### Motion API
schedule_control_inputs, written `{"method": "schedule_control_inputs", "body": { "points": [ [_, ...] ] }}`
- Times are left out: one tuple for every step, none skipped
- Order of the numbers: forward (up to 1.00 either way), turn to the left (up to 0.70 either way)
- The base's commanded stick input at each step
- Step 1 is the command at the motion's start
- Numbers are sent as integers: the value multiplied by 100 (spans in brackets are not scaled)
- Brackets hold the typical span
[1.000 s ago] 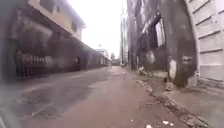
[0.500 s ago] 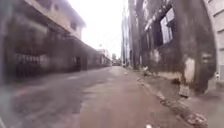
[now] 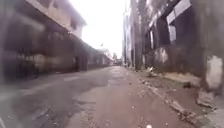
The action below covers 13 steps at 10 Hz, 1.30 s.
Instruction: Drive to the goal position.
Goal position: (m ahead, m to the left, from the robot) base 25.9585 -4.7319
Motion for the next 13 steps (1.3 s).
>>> {"method": "schedule_control_inputs", "body": {
  "points": [
    [100,0],
    [100,0],
    [100,0],
    [100,0],
    [100,0],
    [100,0],
    [100,-22],
    [100,-8],
    [100,-2],
    [100,0],
    [100,0],
    [100,0],
    [100,-33]
  ]
}}
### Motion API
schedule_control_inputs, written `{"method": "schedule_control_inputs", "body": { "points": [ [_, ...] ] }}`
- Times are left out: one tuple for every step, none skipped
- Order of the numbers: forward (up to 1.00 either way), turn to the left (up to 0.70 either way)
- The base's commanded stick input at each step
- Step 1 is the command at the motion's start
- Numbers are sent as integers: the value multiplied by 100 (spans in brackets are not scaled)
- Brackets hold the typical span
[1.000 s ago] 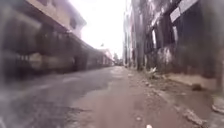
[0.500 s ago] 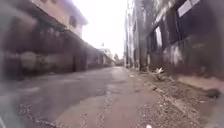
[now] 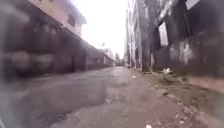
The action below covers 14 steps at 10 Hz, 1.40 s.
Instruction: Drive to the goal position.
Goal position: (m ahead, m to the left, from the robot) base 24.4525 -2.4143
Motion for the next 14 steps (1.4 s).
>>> {"method": "schedule_control_inputs", "body": {
  "points": [
    [100,-22],
    [100,-8],
    [100,0],
    [100,0],
    [100,-4],
    [100,-15],
    [100,-36],
    [100,0],
    [100,0],
    [100,0],
    [100,0],
    [100,0],
    [100,0],
    [100,0]
  ]
}}
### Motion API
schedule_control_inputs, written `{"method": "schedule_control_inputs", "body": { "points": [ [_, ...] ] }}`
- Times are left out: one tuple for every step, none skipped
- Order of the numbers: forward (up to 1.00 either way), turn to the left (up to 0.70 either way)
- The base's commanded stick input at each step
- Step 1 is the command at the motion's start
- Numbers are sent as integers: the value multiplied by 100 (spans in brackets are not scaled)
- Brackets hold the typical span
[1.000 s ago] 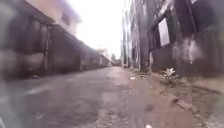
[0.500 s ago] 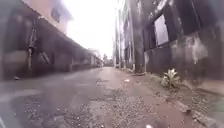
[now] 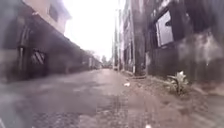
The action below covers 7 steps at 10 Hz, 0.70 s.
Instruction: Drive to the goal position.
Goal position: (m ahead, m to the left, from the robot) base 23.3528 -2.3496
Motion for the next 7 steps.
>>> {"method": "schedule_control_inputs", "body": {
  "points": [
    [100,0],
    [100,40],
    [100,40],
    [100,34],
    [100,14],
    [100,0],
    [100,0]
  ]
}}
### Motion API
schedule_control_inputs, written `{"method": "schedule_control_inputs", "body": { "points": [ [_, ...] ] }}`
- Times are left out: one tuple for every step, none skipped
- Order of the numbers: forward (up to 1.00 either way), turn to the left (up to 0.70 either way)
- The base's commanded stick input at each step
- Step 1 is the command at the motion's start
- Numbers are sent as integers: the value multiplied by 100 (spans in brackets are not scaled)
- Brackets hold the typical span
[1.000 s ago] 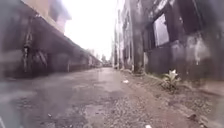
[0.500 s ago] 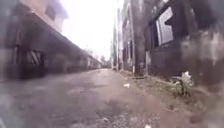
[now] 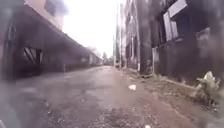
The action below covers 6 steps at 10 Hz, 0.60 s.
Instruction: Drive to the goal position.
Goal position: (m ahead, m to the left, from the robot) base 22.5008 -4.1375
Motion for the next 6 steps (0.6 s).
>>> {"method": "schedule_control_inputs", "body": {
  "points": [
    [100,0],
    [100,0],
    [100,0],
    [100,0],
    [100,0],
    [100,0]
  ]
}}
